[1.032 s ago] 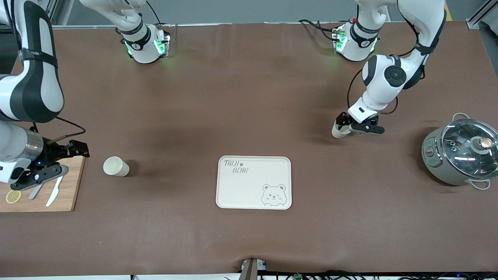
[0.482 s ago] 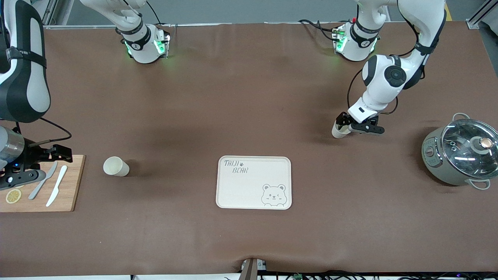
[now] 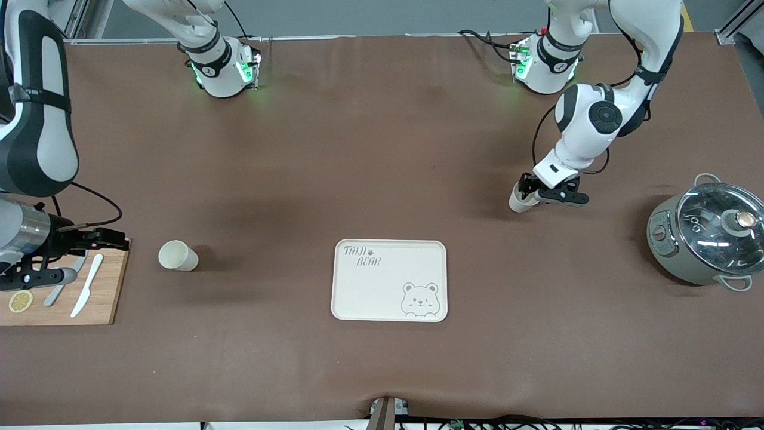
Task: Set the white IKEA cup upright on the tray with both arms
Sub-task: 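Close the left gripper on the cup while the right gripper reaches the other cup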
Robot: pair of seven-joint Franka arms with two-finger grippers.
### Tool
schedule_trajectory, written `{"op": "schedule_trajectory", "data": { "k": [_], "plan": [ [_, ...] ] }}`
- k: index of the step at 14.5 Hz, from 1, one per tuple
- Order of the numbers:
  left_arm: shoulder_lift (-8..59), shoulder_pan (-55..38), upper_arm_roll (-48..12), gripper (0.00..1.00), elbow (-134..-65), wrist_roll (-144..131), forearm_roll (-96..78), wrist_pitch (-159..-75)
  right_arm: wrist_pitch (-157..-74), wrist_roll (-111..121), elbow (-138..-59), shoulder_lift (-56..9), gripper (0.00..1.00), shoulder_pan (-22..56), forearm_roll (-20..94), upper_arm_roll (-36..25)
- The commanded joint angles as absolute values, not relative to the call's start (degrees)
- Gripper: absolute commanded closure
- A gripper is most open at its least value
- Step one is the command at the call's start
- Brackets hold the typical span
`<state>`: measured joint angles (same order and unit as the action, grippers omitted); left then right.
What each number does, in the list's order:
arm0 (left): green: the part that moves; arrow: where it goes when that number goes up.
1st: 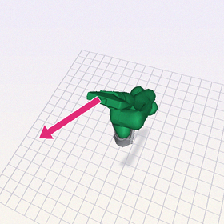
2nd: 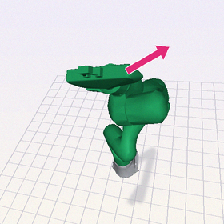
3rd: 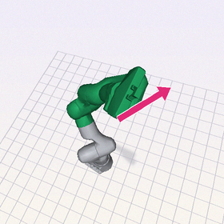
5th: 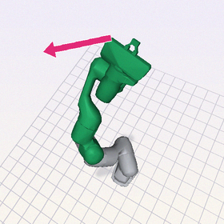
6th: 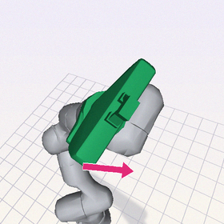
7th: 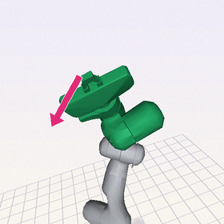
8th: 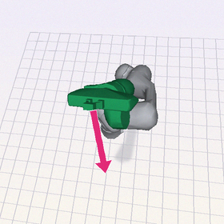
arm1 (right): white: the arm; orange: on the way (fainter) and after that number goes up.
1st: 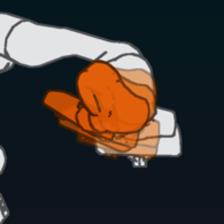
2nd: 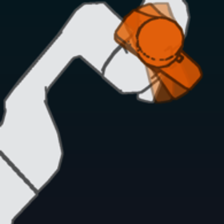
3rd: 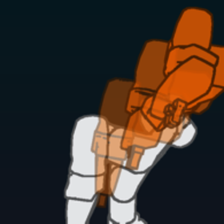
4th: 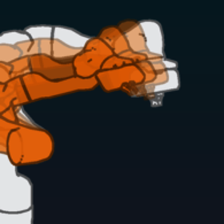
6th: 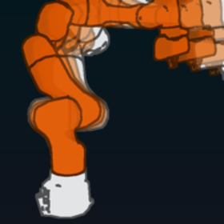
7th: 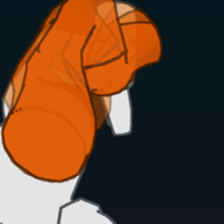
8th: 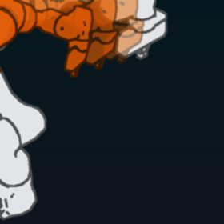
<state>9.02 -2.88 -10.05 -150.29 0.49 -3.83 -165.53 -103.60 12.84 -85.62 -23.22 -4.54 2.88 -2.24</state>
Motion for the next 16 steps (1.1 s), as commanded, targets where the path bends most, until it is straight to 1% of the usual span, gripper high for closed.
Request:
{"op": "schedule_trajectory", "data": {
  "k": [1, 3, 6, 8, 11, 12, 16],
  "plan": [
    [8.52, -2.55, -10.63, 1.0, -151.0, 0.7, -4.39, -166.38, -106.25, 14.67, -89.29, -23.98, 0.0, -5.89, 3.34, -1.85],
    [8.53, -2.55, -10.63, 1.0, -150.91, 0.7, -4.39, -166.46, -108.97, 14.94, -91.83, -24.7, 0.0, -6.06, 2.99, -1.85],
    [8.61, -2.55, -10.63, 1.0, -149.94, 0.62, -4.39, -166.46, -116.09, 16.16, -95.35, -25.66, 0.0, -6.06, 0.62, -1.85],
    [8.79, -2.46, -10.63, 1.0, -147.67, -0.08, -4.39, -166.38, -118.82, 20.19, -95.89, -27.76, 0.0, -6.85, 0.62, -1.85],
    [9.66, -2.9, -10.63, 1.0, -141.7, -2.36, -4.39, -165.06, -119.27, 21.36, -95.98, -29.27, 0.0, -6.59, 0.53, -1.85],
    [10.36, -3.16, -10.63, 1.0, -139.16, -3.94, -4.39, -163.23, -119.27, 21.36, -95.98, -29.35, 0.0, -6.5, 0.53, -1.85],
    [14.93, -4.91, -10.63, 1.0, -127.03, -7.37, -4.39, -151.28, -119.18, 21.36, -96.41, -30.15, 0.0, -6.59, 0.61, -1.76]
  ]
}}
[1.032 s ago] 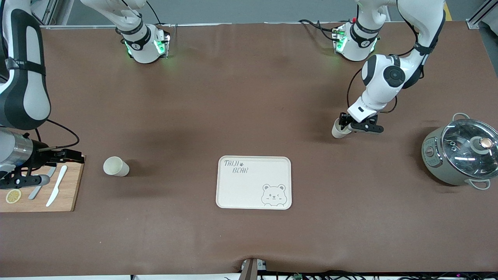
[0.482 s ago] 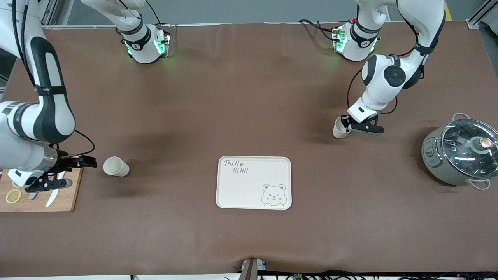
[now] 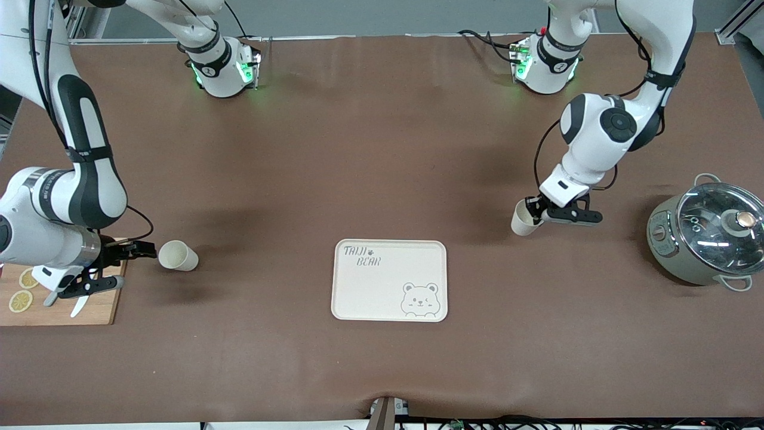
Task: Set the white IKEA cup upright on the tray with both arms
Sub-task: 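Carry the cup to the tray while the right gripper grasps the other cup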
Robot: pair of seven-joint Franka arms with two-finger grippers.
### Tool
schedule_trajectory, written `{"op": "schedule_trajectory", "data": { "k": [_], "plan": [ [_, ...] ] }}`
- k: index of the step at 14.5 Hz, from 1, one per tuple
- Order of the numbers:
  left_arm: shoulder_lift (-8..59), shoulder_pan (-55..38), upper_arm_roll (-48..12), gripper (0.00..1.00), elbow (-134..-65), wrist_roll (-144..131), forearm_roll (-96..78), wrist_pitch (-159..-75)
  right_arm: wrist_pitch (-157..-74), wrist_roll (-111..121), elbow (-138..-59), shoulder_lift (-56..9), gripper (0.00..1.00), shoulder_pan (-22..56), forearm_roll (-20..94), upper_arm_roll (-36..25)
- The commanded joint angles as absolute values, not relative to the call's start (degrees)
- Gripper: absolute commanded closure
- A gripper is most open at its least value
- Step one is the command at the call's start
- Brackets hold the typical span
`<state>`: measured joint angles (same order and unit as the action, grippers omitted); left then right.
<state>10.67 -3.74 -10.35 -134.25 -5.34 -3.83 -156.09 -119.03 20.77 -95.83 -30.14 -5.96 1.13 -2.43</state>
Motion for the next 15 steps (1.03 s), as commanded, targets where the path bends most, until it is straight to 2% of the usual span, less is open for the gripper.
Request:
{"op": "schedule_trajectory", "data": {
  "k": [1, 5, 11, 15],
  "plan": [
    [16.16, -5.44, -10.63, 1.0, -124.57, -9.04, -4.39, -149.78, -119.35, 21.36, -96.85, -30.15, 0.0, -6.59, 0.62, -1.76],
    [20.38, -8.08, -10.63, 1.0, -116.66, -15.28, -4.31, -146.26, -120.41, 22.76, -96.94, -30.93, 0.0, -6.5, 0.62, -1.67],
    [32.42, -16.16, -10.02, 1.0, -96.53, -30.64, -0.73, -134.84, -120.59, 22.76, -97.73, -31.29, 0.0, -6.15, 1.14, -1.67],
    [37.43, -20.29, -10.02, 1.0, -90.72, -38.84, 3.43, -134.38, -121.02, 22.76, -97.82, -31.72, 0.0, -6.15, 1.14, -1.58]
  ]
}}
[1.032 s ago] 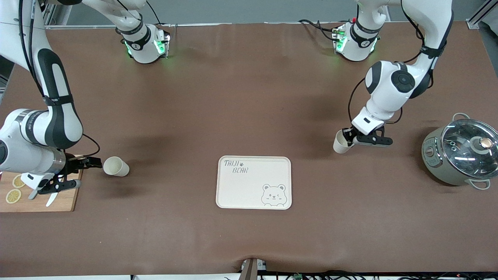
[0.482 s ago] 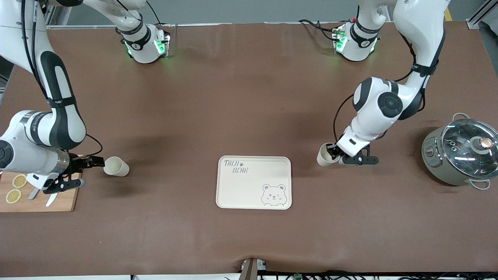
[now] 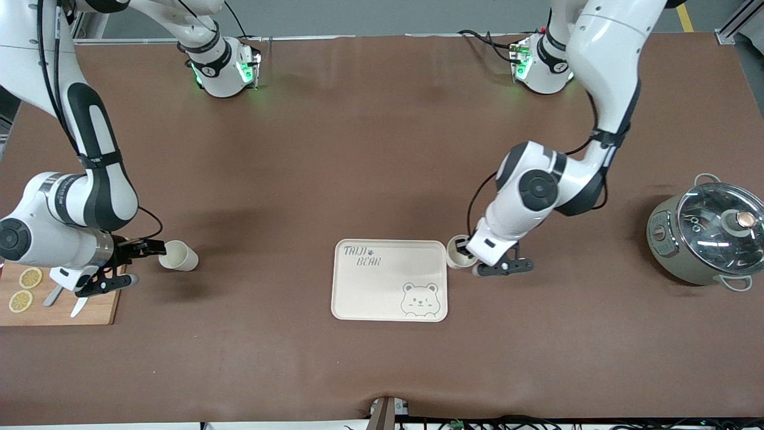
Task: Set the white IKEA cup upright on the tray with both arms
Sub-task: 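Carry the cup to the tray while the right gripper grasps the other cup, then lower the held cup upright onto the tray with the left gripper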
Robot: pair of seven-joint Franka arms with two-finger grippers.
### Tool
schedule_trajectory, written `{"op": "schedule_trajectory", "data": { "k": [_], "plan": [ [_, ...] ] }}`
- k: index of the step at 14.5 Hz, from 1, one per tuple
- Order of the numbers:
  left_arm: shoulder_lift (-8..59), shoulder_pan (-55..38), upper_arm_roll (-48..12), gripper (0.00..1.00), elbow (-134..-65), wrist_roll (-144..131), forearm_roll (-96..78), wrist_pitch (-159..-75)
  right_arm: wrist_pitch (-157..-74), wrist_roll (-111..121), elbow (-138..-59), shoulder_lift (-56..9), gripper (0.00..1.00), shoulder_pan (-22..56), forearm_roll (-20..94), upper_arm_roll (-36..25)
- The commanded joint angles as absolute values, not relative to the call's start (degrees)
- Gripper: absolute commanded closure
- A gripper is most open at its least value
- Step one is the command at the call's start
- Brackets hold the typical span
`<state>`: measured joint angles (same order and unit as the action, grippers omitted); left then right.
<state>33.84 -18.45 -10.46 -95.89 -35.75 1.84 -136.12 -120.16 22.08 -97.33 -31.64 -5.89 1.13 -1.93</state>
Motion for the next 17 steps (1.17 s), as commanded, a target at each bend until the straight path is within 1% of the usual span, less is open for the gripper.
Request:
{"op": "schedule_trajectory", "data": {
  "k": [1, 4, 7, 11, 15, 17],
  "plan": [
    [38.31, -21.0, -10.02, 1.0, -89.83, -39.63, 3.43, -134.38, -121.55, 22.76, -97.82, -31.9, 0.0, -6.15, 1.14, -1.58],
    [40.25, -22.59, -9.93, 1.0, -88.51, -41.57, 3.43, -134.47, -122.52, 22.68, -97.82, -31.99, 0.0, -5.8, 1.14, -1.58],
    [40.6, -23.2, -9.84, 1.0, -88.51, -41.75, 3.43, -134.47, -122.7, 22.68, -98.0, -32.17, 0.0, -5.8, 1.23, -1.58],
    [43.41, -23.9, -9.76, 1.0, -85.96, -42.36, 3.51, -135.09, -126.12, 22.76, -101.42, -31.64, 0.0, -5.89, 1.23, -1.58],
    [43.86, -25.66, -7.48, 1.0, -85.6, -42.45, 3.52, -135.17, -126.39, 22.76, -101.78, -31.73, 0.0, -5.89, 1.23, -1.58],
    [44.12, -25.75, -7.21, 1.0, -85.43, -42.45, 3.52, -135.18, -128.13, 22.85, -103.17, -31.47, 0.0, -5.98, 1.23, -1.58]
  ]
}}
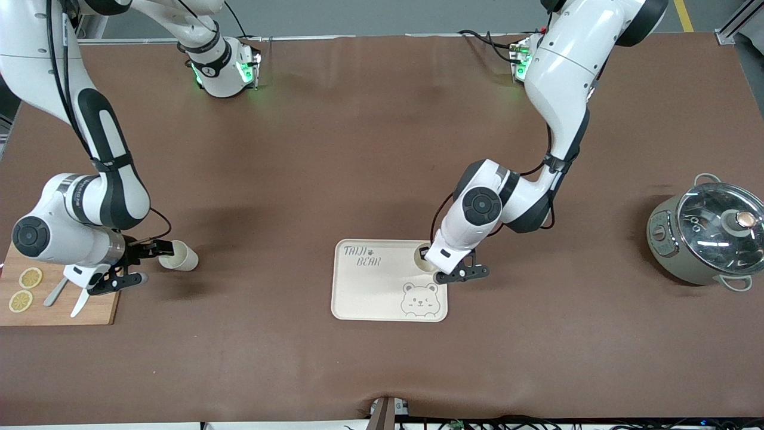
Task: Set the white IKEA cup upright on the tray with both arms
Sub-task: 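Lower the held cup upright onto the tray with the left gripper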
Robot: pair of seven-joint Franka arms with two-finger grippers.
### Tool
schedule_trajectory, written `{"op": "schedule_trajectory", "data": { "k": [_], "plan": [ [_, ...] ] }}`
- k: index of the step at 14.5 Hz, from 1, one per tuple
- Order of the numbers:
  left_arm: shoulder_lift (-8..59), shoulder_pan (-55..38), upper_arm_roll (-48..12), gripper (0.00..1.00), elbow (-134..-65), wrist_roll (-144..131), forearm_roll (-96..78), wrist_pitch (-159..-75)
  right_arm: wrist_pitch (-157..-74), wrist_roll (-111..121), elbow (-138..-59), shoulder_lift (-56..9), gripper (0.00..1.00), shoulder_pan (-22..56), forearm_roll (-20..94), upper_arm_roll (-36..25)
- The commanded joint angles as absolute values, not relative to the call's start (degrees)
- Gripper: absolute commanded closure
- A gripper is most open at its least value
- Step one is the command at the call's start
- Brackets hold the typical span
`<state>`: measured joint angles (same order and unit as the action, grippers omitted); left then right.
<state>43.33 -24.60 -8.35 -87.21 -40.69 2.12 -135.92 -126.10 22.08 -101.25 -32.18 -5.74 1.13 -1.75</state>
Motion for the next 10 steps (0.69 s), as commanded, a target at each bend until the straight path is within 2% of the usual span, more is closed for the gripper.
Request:
{"op": "schedule_trajectory", "data": {
  "k": [1, 10],
  "plan": [
    [44.12, -25.66, -7.21, 1.0, -85.43, -42.45, 3.52, -135.61, -129.88, 22.85, -104.66, -31.12, 0.0, -5.89, 1.23, -1.58],
    [45.88, -25.66, -7.21, 1.0, -85.52, -44.91, 7.03, -140.18, -135.53, 23.03, -109.77, -29.36, 0.0, -5.8, 1.23, -1.58]
  ]
}}
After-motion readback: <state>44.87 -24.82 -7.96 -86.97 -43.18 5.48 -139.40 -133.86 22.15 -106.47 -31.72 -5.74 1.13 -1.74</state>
